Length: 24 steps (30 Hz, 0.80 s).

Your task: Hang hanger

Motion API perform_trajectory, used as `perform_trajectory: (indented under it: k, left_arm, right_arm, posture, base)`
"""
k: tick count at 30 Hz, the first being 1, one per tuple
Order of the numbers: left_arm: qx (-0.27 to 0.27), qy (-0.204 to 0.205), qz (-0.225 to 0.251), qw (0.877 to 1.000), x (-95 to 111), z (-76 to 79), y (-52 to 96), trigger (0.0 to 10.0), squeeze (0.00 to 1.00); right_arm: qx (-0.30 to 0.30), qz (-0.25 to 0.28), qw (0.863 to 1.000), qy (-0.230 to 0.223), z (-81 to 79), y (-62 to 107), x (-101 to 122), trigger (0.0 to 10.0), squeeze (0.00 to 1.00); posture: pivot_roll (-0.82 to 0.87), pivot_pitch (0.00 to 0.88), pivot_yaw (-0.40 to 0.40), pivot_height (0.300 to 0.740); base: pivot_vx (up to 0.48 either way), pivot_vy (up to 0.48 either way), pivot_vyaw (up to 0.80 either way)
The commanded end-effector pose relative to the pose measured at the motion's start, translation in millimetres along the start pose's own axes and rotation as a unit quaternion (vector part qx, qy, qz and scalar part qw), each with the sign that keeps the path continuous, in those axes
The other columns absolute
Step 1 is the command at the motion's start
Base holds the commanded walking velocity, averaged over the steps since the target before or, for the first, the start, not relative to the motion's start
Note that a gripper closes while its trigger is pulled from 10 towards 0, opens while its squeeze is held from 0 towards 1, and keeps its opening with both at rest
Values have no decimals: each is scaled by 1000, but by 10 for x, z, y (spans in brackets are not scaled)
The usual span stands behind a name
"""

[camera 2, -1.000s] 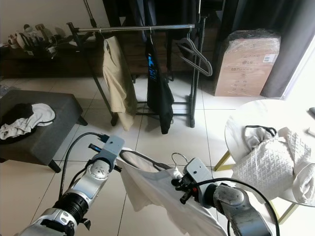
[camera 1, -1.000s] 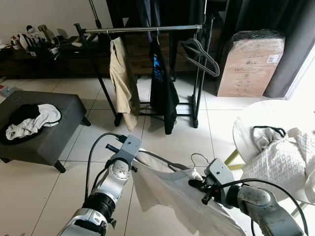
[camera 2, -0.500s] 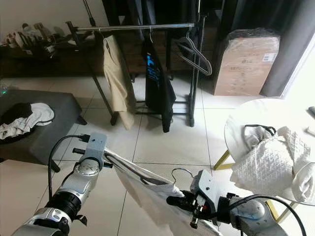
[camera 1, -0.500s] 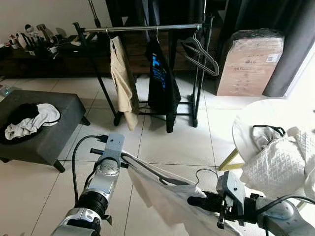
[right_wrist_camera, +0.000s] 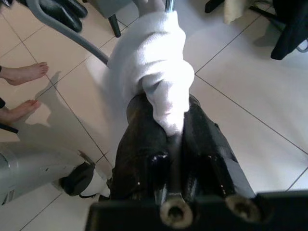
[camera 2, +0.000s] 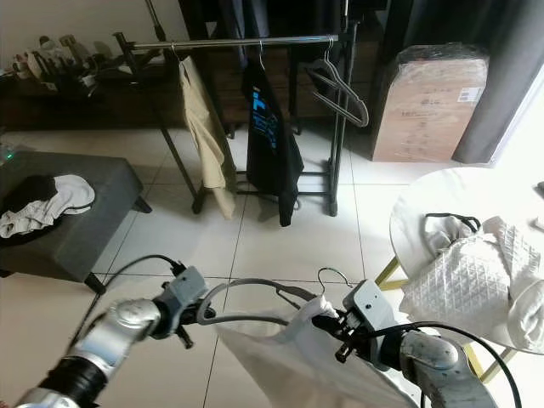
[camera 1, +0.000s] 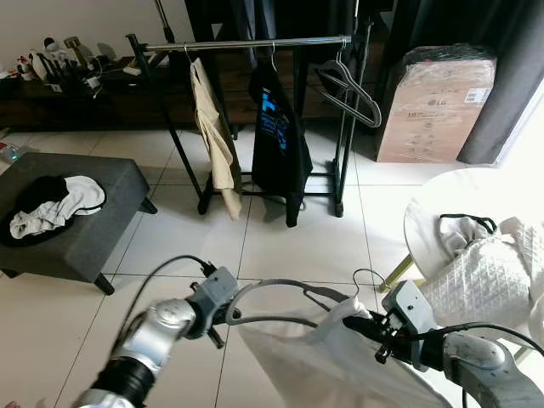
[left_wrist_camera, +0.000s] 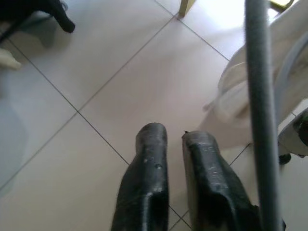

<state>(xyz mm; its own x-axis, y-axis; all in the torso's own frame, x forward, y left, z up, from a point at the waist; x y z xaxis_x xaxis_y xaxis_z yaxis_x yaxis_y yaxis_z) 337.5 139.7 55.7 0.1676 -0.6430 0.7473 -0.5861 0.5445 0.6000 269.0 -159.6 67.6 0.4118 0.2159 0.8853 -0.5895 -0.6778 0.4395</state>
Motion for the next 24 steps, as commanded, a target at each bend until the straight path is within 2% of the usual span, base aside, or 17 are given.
perform_trajectory:
  k: [1,3,7,9,10,11,12,13,16,17,19,20,22,23,24]
  left_arm:
    - [-31,-17,54,998,236,135,-50,10000,1000]
    - [-38,-23,69,997,297,105,8,10000,1000]
    - [-86,-46,87,991,373,129,148,10000,1000]
    - [-117,-57,102,986,424,151,256,10000,1000]
    - [-138,-64,113,982,472,154,343,10000,1000]
    - [-143,-66,115,981,484,154,367,10000,1000]
    - [-143,-66,115,981,484,154,367,10000,1000]
    - [-167,-87,105,977,473,171,453,10000,1000]
    - [-182,-113,69,974,388,183,500,10000,1000]
    - [-185,-130,46,973,317,201,489,10000,588]
    - [-192,-150,18,970,232,227,486,10000,588]
    - [-163,-166,6,973,205,181,443,10000,0]
    - [-119,-172,-4,978,207,101,366,10000,0]
    - [-64,-161,-10,985,231,1,292,10000,0]
    - [-46,-156,-13,987,233,-32,274,10000,0]
  right_arm:
    - [55,22,998,20,-227,-140,110,0,0]
    - [57,17,998,24,-227,-147,98,0,0]
    - [74,-8,996,45,-271,-174,42,0,0]
    - [80,-43,993,78,-273,-187,-50,0,0]
    - [81,-49,992,81,-264,-199,-63,0,0]
    - [80,-48,993,79,-261,-204,-57,0,0]
    - [80,-48,993,79,-261,-204,-57,0,0]
    - [71,-50,993,78,-216,-225,-66,0,0]
    - [66,-51,994,74,-189,-242,-71,0,0]
    - [68,-50,994,73,-199,-247,-69,0,0]
    - [72,-49,994,73,-210,-255,-68,0,0]
    - [71,-48,994,73,-208,-263,-68,0,0]
    - [68,-44,994,69,-206,-272,-60,0,0]
    - [69,-29,996,57,-215,-270,-18,0,0]
    - [69,-19,996,49,-216,-264,13,0,0]
  posture:
    - [-176,156,83,740]
    - [-174,157,82,740]
    - [-174,154,83,740]
    - [-177,155,85,740]
    - [-173,151,84,740]
    - [-171,150,85,740]
    - [-171,150,85,740]
    - [-163,147,88,740]
    - [-163,146,89,740]
    - [-161,141,92,740]
    - [-162,140,92,740]
    - [-164,138,92,740]
    - [-165,134,92,740]
    - [-170,131,92,740]
    - [-171,129,93,740]
  base:
    - [0,0,0]
    - [0,0,0]
    - [0,0,0]
    - [0,0,0]
    - [0,0,0]
    - [0,0,0]
    - [0,0,0]
    - [0,0,0]
    - [0,0,0]
    - [0,0,0]
    - [0,0,0]
    - [0,0,0]
    - [0,0,0]
    - [0,0,0]
    - [0,0,0]
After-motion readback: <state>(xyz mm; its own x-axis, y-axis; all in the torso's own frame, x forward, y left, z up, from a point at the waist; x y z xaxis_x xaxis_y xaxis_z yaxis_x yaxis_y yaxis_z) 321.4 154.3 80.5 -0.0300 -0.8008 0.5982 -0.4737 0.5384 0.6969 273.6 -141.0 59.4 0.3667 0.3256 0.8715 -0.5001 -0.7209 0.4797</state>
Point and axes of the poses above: a point about 5 cm out from each wrist's last joint towards the gripper, its own y axis pointing back from the gripper into the wrist, its own x axis along the axis of the wrist's last joint, z = x × y, the point moved 3 cm from there along -y, pointing out of the wrist towards the gripper, and after that the axes turned 6 degrees about -y, right-handed, at the moved point
